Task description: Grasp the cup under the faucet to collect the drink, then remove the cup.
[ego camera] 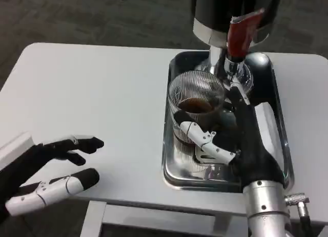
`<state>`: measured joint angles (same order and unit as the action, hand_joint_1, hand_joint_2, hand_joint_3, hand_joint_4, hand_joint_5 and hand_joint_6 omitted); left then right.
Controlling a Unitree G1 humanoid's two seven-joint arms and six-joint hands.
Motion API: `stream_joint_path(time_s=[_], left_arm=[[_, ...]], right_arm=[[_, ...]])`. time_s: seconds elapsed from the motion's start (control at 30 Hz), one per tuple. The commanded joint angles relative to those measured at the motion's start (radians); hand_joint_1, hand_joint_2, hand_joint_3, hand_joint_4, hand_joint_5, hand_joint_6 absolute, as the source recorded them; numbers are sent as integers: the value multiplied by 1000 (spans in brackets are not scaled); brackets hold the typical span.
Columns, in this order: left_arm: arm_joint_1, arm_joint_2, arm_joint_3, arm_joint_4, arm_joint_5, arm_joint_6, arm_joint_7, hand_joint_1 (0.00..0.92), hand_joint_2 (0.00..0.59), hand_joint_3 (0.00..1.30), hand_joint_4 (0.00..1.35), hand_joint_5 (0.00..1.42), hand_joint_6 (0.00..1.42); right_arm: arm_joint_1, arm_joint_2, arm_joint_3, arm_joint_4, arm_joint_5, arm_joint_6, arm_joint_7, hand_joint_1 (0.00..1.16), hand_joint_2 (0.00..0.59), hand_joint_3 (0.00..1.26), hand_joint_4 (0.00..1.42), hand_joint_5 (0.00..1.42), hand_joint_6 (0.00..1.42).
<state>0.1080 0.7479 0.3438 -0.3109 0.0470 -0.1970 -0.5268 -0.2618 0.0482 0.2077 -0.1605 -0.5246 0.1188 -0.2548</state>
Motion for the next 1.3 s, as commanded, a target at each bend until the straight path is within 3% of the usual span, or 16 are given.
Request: stream_joint_path(time_s=[0.03, 0.53, 1.3], left_arm=[[15, 17, 12, 8, -2, -15, -15, 0, 107, 268, 239, 315, 227], [16, 15, 18, 19, -5, -20, -14, 0, 107, 268, 240, 315, 227], [12, 16, 28, 38, -6, -32, -23, 0, 108, 268, 245, 315, 227]], right_arm=[[23, 8, 10, -3, -16, 24, -11, 640, 234, 153, 250, 377, 507], [29, 11, 25, 8, -54, 21, -60, 659, 232, 204, 310, 450, 602], [29, 8, 43, 29, -113, 45, -74, 682, 231, 214, 337, 488, 675]])
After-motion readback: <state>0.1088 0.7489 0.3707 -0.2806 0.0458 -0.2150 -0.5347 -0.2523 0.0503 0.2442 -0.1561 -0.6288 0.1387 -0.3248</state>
